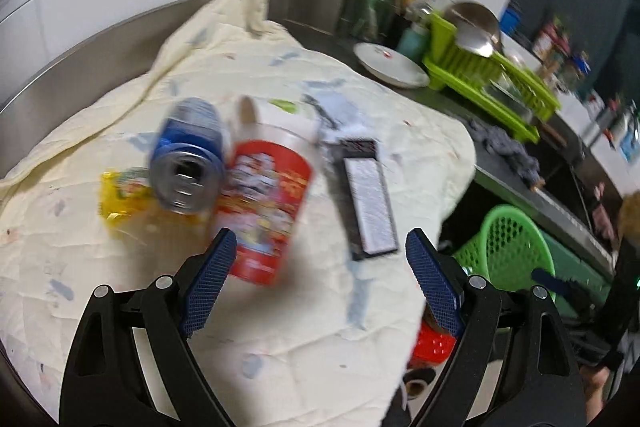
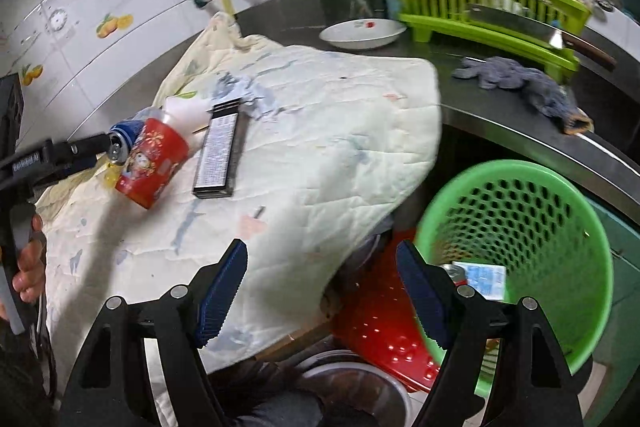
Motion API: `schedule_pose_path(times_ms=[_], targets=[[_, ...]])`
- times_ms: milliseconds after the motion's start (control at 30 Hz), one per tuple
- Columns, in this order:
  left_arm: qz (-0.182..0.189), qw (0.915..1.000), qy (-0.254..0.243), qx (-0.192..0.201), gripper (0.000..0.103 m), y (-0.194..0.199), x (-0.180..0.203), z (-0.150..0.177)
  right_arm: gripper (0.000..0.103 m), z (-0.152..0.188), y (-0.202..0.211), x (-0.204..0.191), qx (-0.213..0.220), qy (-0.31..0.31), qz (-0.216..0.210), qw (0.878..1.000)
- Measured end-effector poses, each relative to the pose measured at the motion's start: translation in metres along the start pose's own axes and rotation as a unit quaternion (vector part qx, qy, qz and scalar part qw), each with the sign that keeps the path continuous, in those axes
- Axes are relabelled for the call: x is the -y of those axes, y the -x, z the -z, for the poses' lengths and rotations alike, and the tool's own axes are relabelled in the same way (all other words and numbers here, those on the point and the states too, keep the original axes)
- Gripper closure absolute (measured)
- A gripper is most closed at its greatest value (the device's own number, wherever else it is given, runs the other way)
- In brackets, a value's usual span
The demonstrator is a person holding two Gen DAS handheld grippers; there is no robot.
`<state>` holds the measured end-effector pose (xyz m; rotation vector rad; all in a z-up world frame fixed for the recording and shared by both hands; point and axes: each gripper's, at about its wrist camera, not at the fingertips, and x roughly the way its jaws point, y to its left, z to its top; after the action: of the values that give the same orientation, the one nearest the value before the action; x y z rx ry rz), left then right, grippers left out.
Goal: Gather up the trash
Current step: 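Grasp the blue-and-silver can with the left tool while the right tool grasps the black box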
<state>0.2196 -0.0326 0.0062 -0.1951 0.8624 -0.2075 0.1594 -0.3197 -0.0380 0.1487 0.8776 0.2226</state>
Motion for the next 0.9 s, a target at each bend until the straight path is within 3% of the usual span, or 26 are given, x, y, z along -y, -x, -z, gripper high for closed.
schedule_pose_path(times_ms=[300, 567, 900], targets=[[-0.026, 0.9968, 0.074, 0.011, 0.018, 0.004, -0.062, -0.046, 0.034, -0.024, -0.034, -0.038, -0.021, 0.019, -0.034, 0.999], [-0.025, 0.9911, 0.123, -0.043, 0.018, -0.045, -0.103, -0.077, 0.037, -0.048, -0.064, -0.065, -0.037, 0.037, -0.053, 0.997], [-0.012, 0.9841, 0.145, -0.101, 0.018, -0.097, -0.122, -0.085, 0.040, -0.067, -0.107, -0.077, -0.062, 0.032, -0.069, 0.995]])
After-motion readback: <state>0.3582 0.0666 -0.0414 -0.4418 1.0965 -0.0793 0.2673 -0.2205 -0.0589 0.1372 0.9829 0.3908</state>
